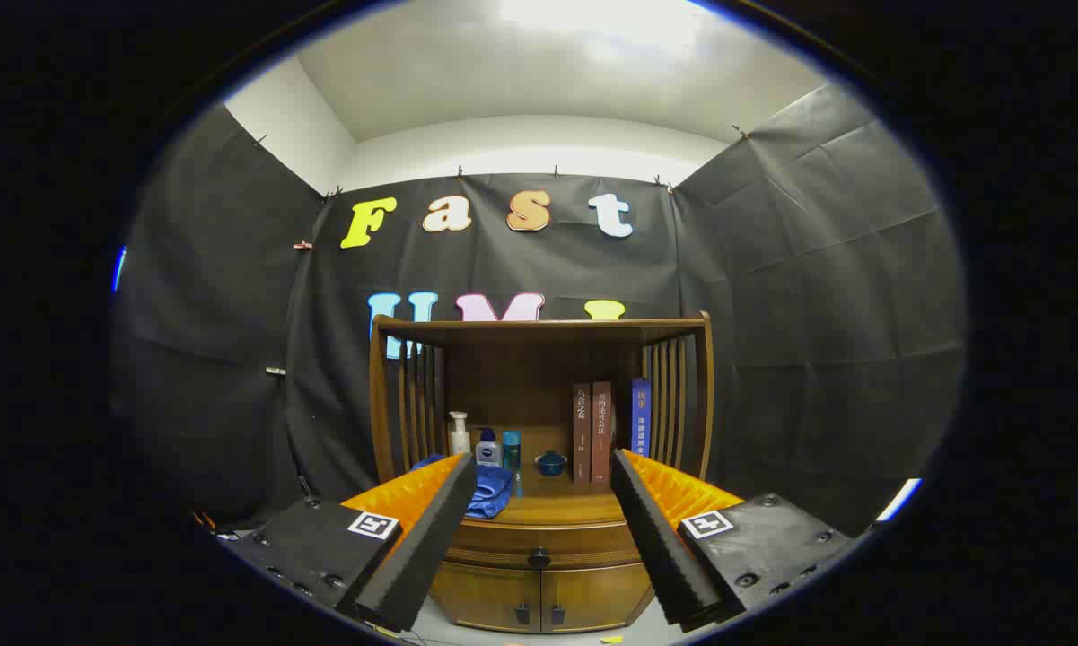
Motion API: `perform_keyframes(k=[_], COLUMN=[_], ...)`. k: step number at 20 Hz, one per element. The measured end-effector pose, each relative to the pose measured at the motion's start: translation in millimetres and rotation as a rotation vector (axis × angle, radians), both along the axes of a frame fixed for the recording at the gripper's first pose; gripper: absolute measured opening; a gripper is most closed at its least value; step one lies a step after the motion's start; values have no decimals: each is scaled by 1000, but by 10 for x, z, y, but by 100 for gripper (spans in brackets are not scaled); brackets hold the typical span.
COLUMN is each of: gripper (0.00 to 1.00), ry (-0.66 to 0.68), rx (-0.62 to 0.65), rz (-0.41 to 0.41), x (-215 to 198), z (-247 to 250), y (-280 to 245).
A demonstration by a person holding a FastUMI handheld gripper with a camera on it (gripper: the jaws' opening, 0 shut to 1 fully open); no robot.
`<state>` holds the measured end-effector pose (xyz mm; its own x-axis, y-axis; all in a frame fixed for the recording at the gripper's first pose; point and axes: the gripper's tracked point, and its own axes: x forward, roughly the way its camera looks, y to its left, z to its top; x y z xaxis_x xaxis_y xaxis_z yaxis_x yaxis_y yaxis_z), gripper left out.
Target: Pull open the drawer, take out the items inside it, and place them on the countertop above the cabinet.
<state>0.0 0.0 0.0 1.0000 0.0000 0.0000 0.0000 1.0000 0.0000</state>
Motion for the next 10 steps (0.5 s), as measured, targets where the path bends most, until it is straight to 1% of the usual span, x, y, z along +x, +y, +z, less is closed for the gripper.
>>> perform_keyframes(k=[4, 10], gripper=[99, 99], ry=[1, 31], rx=[-3, -16], rz=[28, 19], x=[30, 107], z=[25, -31], y=[118, 131])
